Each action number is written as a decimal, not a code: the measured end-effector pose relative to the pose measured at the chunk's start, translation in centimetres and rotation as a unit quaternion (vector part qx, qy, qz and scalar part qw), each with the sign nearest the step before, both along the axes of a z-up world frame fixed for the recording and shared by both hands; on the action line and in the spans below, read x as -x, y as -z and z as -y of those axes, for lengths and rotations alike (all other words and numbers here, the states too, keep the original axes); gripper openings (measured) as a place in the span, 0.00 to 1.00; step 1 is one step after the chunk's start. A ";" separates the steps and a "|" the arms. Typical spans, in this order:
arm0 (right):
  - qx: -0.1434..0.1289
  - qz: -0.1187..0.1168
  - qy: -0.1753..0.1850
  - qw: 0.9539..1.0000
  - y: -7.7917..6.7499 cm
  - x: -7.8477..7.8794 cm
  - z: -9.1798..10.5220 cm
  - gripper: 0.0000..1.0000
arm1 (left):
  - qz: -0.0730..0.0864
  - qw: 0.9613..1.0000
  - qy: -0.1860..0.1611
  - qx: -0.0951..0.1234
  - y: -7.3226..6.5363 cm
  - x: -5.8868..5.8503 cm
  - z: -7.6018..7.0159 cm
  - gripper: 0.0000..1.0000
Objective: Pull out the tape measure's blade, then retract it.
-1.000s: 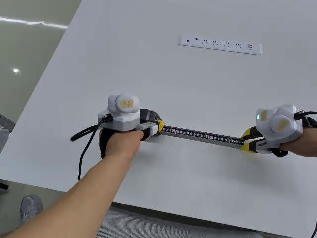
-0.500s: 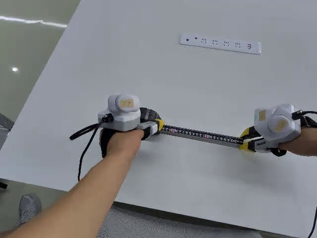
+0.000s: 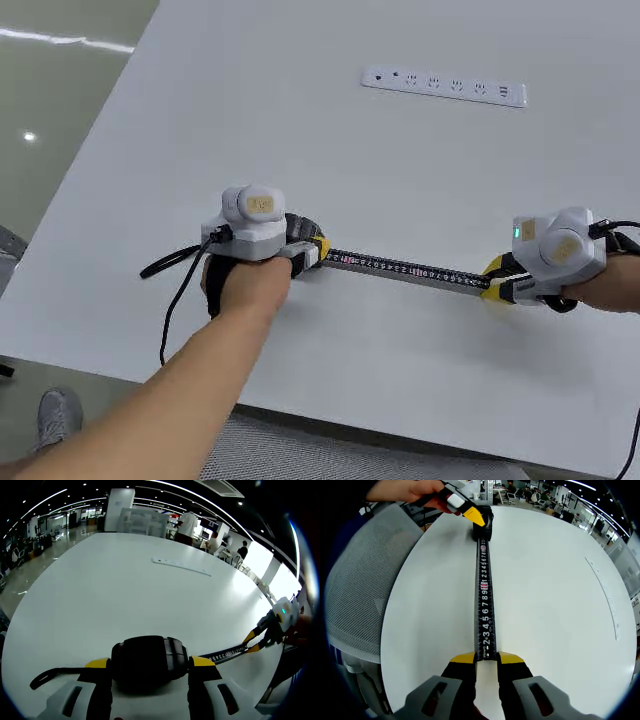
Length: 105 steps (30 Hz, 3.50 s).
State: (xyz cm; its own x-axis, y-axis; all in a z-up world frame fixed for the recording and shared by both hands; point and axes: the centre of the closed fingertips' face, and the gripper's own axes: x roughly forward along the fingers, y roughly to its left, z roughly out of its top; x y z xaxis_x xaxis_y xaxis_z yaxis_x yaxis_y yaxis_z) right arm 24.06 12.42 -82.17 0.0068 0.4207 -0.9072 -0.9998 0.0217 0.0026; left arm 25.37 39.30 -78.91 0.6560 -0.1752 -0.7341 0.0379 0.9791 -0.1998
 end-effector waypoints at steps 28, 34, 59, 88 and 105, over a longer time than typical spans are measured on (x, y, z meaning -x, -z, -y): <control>-0.013 0.010 0.012 1.000 -0.1 -0.4 -0.7 0.11 | 0.014 1.000 0.004 0.002 0.3 -0.2 -0.1 0.55; -0.016 0.013 0.012 1.000 -0.1 -0.4 -1.1 0.11 | 0.014 1.000 0.004 0.004 0.3 -0.2 -0.1 0.55; -0.032 0.007 0.017 0.999 -0.1 -0.8 -3.0 0.11 | 0.017 1.000 0.003 0.012 0.1 -0.1 -0.1 0.55; -0.045 0.004 0.000 0.999 -0.3 -0.5 -6.2 0.11 | 0.020 0.999 -0.001 0.026 -0.1 -0.1 -0.2 0.54; -0.055 0.000 -0.012 0.998 0.1 -1.1 -8.7 0.11 | 0.020 0.999 -0.001 0.031 -0.1 -0.1 -0.4 0.54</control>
